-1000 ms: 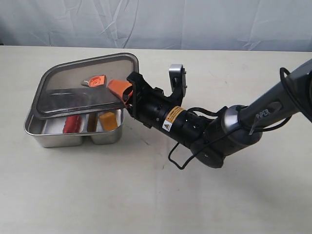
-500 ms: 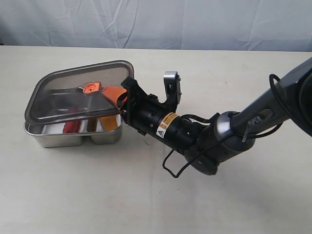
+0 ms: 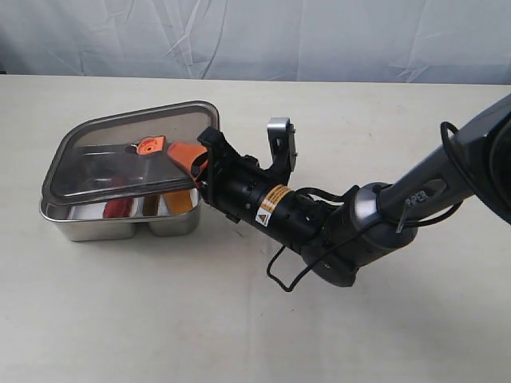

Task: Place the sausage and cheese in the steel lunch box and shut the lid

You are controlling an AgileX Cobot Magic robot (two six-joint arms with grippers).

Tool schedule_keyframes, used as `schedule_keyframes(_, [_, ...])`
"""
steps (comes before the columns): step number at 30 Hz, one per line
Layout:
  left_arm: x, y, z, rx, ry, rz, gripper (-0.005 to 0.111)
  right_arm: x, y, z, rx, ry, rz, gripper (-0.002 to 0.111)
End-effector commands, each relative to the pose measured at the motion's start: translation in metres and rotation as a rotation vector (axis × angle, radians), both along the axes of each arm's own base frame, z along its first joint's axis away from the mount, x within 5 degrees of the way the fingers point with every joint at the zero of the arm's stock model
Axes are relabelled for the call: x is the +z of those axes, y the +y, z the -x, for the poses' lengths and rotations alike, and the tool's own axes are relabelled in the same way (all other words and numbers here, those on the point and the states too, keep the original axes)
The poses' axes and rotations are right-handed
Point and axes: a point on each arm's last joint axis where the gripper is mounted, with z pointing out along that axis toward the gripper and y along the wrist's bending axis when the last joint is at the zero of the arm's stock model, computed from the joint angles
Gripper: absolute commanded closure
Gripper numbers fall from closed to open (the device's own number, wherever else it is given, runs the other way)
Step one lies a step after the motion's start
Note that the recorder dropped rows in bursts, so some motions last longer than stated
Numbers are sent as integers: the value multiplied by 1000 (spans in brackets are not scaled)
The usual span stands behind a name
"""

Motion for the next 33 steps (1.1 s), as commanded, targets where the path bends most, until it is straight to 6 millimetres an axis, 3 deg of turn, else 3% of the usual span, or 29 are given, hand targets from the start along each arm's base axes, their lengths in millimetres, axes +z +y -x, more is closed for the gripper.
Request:
schedule_keyframes(1, [3,0,1,-13,-6,-53,107,0,0,0,0,-8,-14,109])
schedule_keyframes(3, [1,-1,1,-23,-4,13,107,0,0,0,0,-8,-14,109])
schedule_keyframes(5, [-5,-5,1,-33,9,202,107,0,0,0,0,-8,-14,109])
schedule_keyframes(11, [-36,-9,3,14,40,514,107,-6,0,0,-4,28,49,109])
schedule_keyframes(21, [-83,-6,17,35,179,480,107,-7,3,-4,-23,43,65,109])
schedule_keyframes(27, [-88,-12,17,-31,205,505,107,-7,21,-5,49,18,85,109])
schedule_keyframes(33, [-88,-11,17,-23,204,502,107,-10,22,-5,40,38,90,109])
